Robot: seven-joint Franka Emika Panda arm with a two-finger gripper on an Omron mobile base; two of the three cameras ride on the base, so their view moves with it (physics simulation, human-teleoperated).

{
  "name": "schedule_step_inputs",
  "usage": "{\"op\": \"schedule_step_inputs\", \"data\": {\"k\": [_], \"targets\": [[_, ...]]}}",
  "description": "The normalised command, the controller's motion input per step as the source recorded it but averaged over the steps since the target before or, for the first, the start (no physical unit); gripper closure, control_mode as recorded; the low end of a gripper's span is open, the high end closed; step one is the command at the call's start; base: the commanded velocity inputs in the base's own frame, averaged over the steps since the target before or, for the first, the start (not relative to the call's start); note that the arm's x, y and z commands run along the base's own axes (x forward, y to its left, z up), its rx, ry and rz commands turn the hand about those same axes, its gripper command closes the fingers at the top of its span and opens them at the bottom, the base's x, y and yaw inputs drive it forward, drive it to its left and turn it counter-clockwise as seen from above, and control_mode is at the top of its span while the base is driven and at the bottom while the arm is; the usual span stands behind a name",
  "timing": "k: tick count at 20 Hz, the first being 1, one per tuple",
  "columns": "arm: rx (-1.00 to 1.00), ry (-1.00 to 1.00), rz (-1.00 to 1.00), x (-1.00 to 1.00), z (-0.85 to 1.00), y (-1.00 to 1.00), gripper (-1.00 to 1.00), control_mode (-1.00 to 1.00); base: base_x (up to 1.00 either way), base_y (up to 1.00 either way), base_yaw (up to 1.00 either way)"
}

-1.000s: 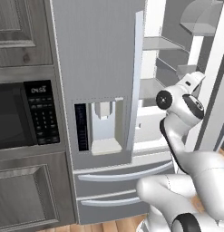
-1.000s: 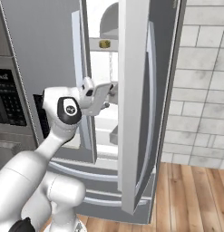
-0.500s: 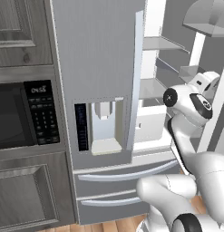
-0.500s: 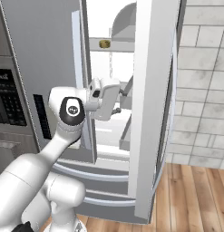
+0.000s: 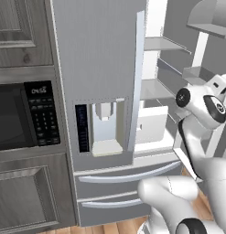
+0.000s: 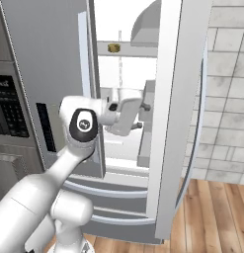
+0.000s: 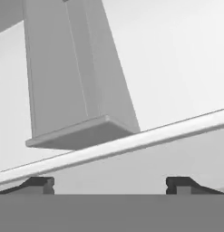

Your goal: Retrieve the sausage and cheese from the fridge and place them on the cutting board on the counter.

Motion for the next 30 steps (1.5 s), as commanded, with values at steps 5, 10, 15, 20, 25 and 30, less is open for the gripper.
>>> {"op": "schedule_step_inputs", "data": {"k": [5, 10, 15, 20, 25, 30], "targets": [[0.1, -0.42, 0.0, -0.99, 0.53, 0.19, -1.0, -1.0, 0.0, 0.0, 0.0], [0.12, -0.29, 0.0, -0.8, 0.63, 0.38, -1.0, -1.0, 0.0, 0.0, 0.0], [0.27, -0.18, 0.06, -0.56, 0.12, 0.6, -1.0, -1.0, 0.0, 0.0, 0.0], [0.42, -0.02, 0.19, -0.24, 0.0, 0.72, -1.0, -1.0, 0.0, 0.0, 0.0], [0.38, 0.14, 0.2, 0.06, 0.06, 0.81, -1.0, -1.0, 0.0, 0.0, 0.0], [0.28, 0.16, 0.34, 0.26, 0.0, 0.72, -1.0, -1.0, 0.0, 0.0, 0.0]]}}
